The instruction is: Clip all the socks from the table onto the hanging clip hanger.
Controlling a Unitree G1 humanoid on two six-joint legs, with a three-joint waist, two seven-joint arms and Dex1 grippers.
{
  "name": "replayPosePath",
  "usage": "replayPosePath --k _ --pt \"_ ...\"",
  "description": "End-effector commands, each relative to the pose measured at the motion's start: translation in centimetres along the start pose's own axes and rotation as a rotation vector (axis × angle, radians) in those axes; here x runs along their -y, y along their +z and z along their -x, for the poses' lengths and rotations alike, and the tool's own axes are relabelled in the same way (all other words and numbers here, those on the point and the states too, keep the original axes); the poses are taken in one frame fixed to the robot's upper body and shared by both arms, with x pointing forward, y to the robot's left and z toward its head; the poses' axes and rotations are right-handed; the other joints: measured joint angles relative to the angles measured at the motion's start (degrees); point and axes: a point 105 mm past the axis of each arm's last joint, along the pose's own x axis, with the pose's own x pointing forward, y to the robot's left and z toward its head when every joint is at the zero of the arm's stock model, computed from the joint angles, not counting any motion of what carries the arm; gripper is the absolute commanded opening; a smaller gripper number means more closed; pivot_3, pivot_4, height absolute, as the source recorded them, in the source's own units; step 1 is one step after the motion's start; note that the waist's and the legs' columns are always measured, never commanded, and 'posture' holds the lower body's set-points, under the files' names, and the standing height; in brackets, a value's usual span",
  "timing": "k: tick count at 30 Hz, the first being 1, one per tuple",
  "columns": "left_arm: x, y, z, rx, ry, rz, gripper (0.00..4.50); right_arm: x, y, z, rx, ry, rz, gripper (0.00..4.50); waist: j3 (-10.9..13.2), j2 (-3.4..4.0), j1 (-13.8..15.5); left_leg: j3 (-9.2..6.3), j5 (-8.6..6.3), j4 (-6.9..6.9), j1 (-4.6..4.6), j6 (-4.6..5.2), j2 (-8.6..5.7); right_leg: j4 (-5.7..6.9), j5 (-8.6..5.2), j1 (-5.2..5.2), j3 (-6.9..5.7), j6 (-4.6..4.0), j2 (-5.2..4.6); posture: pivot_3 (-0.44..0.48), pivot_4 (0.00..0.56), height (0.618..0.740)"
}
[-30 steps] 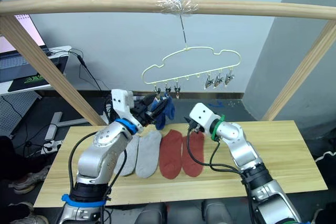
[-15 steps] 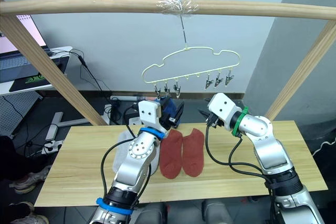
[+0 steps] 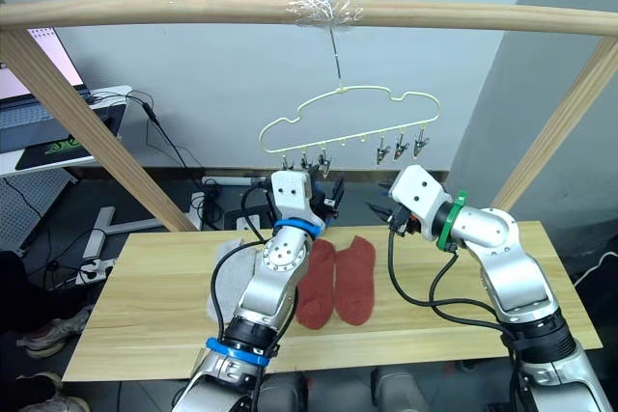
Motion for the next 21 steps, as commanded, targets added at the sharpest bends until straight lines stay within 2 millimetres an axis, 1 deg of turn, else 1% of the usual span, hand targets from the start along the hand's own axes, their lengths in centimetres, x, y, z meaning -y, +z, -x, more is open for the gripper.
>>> replayPosePath --k 1,8,12,20,21 --pt "0.0 1.3 -0.6 0.056 0.021 0.008 2.64 0.6 1.6 0.7 0.049 -0.007 0.029 2.03 0.00 0.00 -0.20 0.00 0.00 0.00 0.00 0.00 0.00 0.00 0.00 0.00 0.00 0.00 0.00 -0.076 0.130 0.737" --pt "0.2 1.6 -1.3 0.070 0.023 0.003 2.64 0.7 1.7 0.8 0.052 -0.007 0.023 2.03 0.00 0.00 -0.43 0.00 0.00 0.00 0.00 0.00 0.00 -0.01 0.00 0.00 0.00 0.01 0.00 -0.081 0.130 0.737" --pt "-0.2 2.0 -1.7 0.084 0.042 -0.003 2.64 0.8 1.7 0.8 0.055 -0.009 0.013 2.03 0.00 0.00 -0.55 0.00 0.00 0.00 0.00 0.00 -0.01 0.00 0.01 0.00 0.00 0.01 0.00 -0.081 0.131 0.737" --pt "-0.2 2.2 -1.9 0.098 0.052 -0.001 2.64 0.9 1.4 0.9 0.053 -0.013 -0.004 2.03 0.00 0.00 -0.70 -0.01 0.00 0.00 0.00 0.00 -0.01 0.00 0.01 0.00 0.00 0.02 0.00 -0.082 0.132 0.737" --pt "-0.2 2.3 -1.9 0.099 0.052 -0.001 2.45 0.9 1.4 0.9 0.053 -0.013 -0.007 2.04 0.00 0.00 -0.70 0.00 0.00 0.00 0.00 0.00 0.00 0.00 0.01 0.00 0.00 0.02 0.00 -0.081 0.132 0.737"
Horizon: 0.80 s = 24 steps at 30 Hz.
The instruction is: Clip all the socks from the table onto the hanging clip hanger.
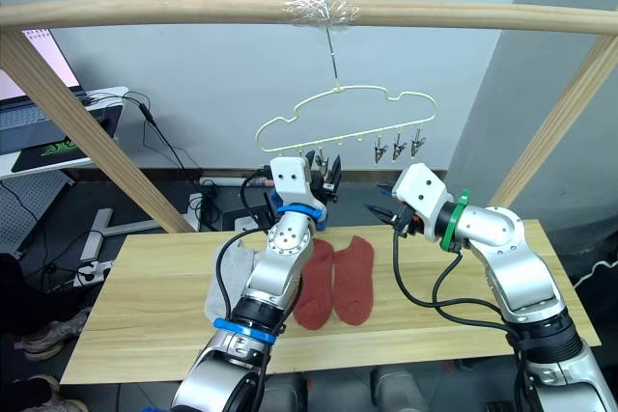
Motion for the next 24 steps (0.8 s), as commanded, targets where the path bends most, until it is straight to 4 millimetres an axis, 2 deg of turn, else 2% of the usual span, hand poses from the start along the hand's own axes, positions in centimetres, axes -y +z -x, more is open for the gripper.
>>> replayPosePath --k 1,7,11,12,15,20,24 --pt "0.5 1.7 -0.3 0.067 -0.006 0.002 2.25 0.8 1.1 0.6 0.034 -0.026 0.021 2.05 0.00 0.00 -0.01 0.00 0.00 0.00 0.00 0.00 0.00 0.00 0.00 0.00 0.00 0.00 0.00 -0.081 0.133 0.737" --pt "0.3 1.6 -0.4 0.070 -0.005 -0.001 0.58 0.6 1.0 0.6 0.038 -0.017 0.011 2.05 0.00 0.00 0.00 0.00 0.00 0.00 0.00 0.00 0.00 0.00 0.00 0.00 0.00 0.00 0.00 -0.076 0.137 0.737" --pt "0.0 1.6 -0.3 0.071 -0.001 -0.003 0.01 0.0 0.8 0.4 0.036 0.005 -0.011 2.05 0.00 0.00 0.00 0.00 0.00 0.00 0.00 0.00 0.00 0.01 0.00 0.00 0.00 0.00 0.00 -0.071 0.137 0.737" --pt "-0.1 1.7 -0.3 0.073 -0.003 -0.002 0.01 -0.3 0.6 0.2 0.032 0.006 -0.025 2.05 0.00 0.00 0.00 0.00 0.00 0.00 0.01 0.00 0.00 0.01 0.00 0.00 0.00 0.00 0.00 -0.071 0.137 0.737" --pt "-0.1 2.0 -0.2 0.085 -0.036 0.015 0.00 -1.5 -0.8 -0.5 0.000 0.000 -0.079 2.60 -0.01 -0.01 0.00 -0.01 0.00 0.00 0.01 0.00 0.00 0.02 0.00 0.01 0.00 0.00 0.00 -0.070 0.136 0.737" --pt "-0.5 2.5 0.3 0.087 -0.124 0.062 0.00 -3.7 -5.4 -3.2 -0.118 -0.080 -0.107 4.40 -0.01 -0.01 -0.09 0.01 0.00 0.00 0.04 0.00 0.00 0.05 0.00 0.01 0.01 0.00 0.00 -0.069 0.138 0.737" --pt "-1.5 2.5 0.5 0.060 -0.185 0.101 0.00 -4.9 -8.8 -5.7 -0.199 -0.130 -0.137 4.48 -0.01 -0.01 -0.21 0.02 0.01 0.03 0.08 0.00 0.01 0.13 0.01 0.01 0.02 0.00 0.00 -0.056 0.139 0.737"
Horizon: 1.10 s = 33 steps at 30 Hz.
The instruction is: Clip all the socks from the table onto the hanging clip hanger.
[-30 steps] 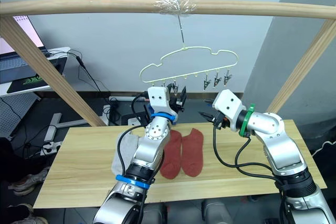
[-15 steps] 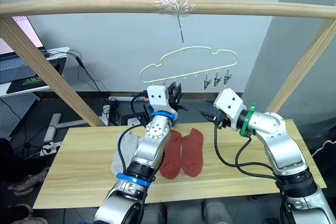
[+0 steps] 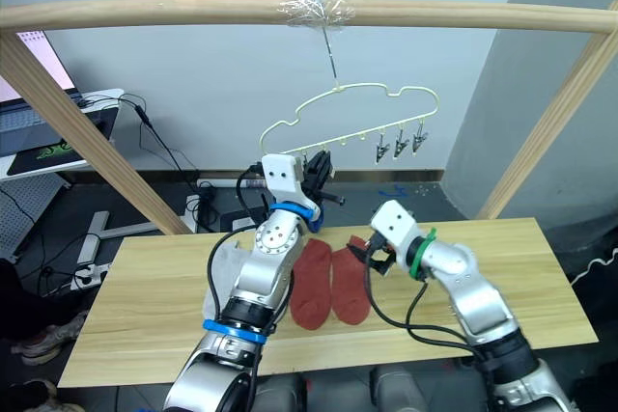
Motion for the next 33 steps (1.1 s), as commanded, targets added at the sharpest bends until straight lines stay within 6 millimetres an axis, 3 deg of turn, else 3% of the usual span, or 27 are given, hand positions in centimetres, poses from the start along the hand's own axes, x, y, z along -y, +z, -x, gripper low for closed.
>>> replayPosePath --k 1,6,14,17,22,27,28,33 --pt "-0.6 1.8 0.1 0.039 -0.052 0.026 0.00 0.1 -0.7 -1.9 -0.004 -0.063 0.010 4.48 0.00 0.00 -0.04 0.00 0.00 0.00 0.02 0.00 0.00 0.01 0.00 0.00 0.00 0.00 0.01 -0.051 0.140 0.737" --pt "-1.3 2.0 0.3 0.018 -0.095 0.021 0.00 -0.4 -3.5 -5.0 -0.079 -0.074 -0.077 4.48 0.00 0.00 0.05 -0.01 0.00 -0.01 0.05 0.00 0.01 0.06 0.01 0.00 0.00 -0.01 0.01 -0.026 0.140 0.737" --pt "-0.5 1.9 0.5 -0.003 -0.146 0.028 0.00 -1.8 -7.6 -6.7 -0.208 -0.027 -0.208 4.48 0.00 0.00 0.29 -0.03 0.00 -0.03 0.03 0.00 0.01 0.03 0.16 0.02 -0.02 -0.27 0.00 -0.012 0.137 0.737" --pt "-0.4 1.8 0.6 -0.014 -0.152 0.031 0.00 -2.1 -8.4 -6.7 -0.231 -0.025 -0.258 3.86 -0.03 0.03 0.13 -0.03 0.00 -0.03 0.09 0.00 0.01 0.08 0.15 0.02 -0.01 -0.26 0.01 -0.003 0.129 0.737" --pt "-0.5 1.4 0.8 -0.035 -0.170 0.057 0.00 -2.4 -9.2 -6.0 -0.240 -0.014 -0.260 2.11 -0.09 0.04 0.12 -0.03 0.00 -0.02 0.35 0.00 0.02 0.14 0.00 0.22 0.00 -0.02 0.02 -0.012 0.125 0.737" --pt "-0.4 1.3 1.0 -0.056 -0.206 0.098 0.00 -2.4 -7.9 -5.5 -0.176 0.000 -0.203 0.24 -0.10 0.03 0.16 -0.01 0.00 -0.02 0.36 0.00 0.01 0.12 0.00 0.25 0.02 -0.01 0.02 -0.017 0.126 0.737" --pt "-0.4 1.3 1.0 -0.063 -0.213 0.125 0.00 -2.2 -7.0 -5.3 -0.139 0.002 -0.167 0.03 -0.10 0.03 0.16 -0.02 0.00 -0.02 0.35 0.00 0.01 0.11 0.00 0.25 0.02 -0.01 0.02 -0.019 0.126 0.737" --pt "-0.4 1.4 1.5 -0.096 -0.277 0.191 0.00 -1.0 -2.0 -4.0 0.029 -0.021 0.033 0.03 -0.10 0.03 -0.07 -0.01 0.00 -0.04 0.30 0.00 0.01 0.11 -0.01 0.19 0.02 0.00 0.02 -0.026 0.125 0.737"
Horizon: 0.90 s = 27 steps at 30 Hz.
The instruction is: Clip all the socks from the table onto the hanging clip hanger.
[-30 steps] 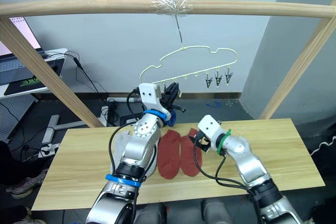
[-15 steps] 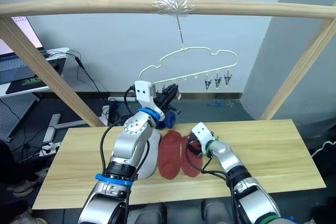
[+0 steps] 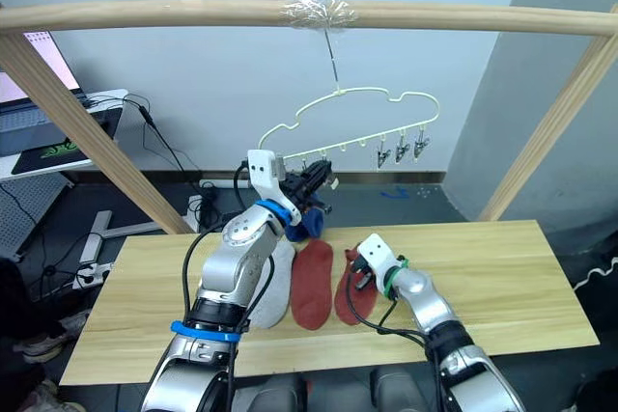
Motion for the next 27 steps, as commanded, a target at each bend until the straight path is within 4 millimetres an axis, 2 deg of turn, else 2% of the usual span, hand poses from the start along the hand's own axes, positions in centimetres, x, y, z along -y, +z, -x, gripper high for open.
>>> replayPosePath --k 1,3,10,27 --pt "0.7 0.9 0.3 0.011 -0.073 0.012 0.00 0.8 5.6 1.1 0.178 -0.033 0.191 0.03 0.00 0.00 -0.15 0.00 0.00 0.00 0.01 0.00 0.00 0.01 0.00 0.00 0.00 0.00 0.00 -0.028 0.125 0.737" --pt "0.6 0.9 0.5 0.002 -0.083 0.008 0.00 1.0 7.0 1.7 0.219 -0.055 0.257 0.03 -0.01 -0.01 -0.15 -0.01 0.00 0.01 0.04 0.00 0.00 0.04 0.00 0.00 0.00 0.00 0.01 -0.032 0.123 0.737" --pt "0.4 0.8 0.6 -0.009 -0.085 0.003 0.00 1.1 9.8 2.0 0.304 -0.117 0.395 0.03 -0.03 -0.03 0.03 0.01 0.00 0.01 0.01 0.00 0.00 -0.04 0.00 0.02 0.01 0.00 -0.01 -0.033 0.122 0.737" --pt "0.7 0.2 0.8 -0.026 -0.089 -0.004 0.00 1.8 12.4 1.7 0.360 -0.131 0.426 0.03 -0.03 -0.03 0.04 0.00 0.00 0.00 0.03 0.00 0.01 -0.02 0.00 0.02 0.01 -0.01 0.00 -0.027 0.121 0.737"
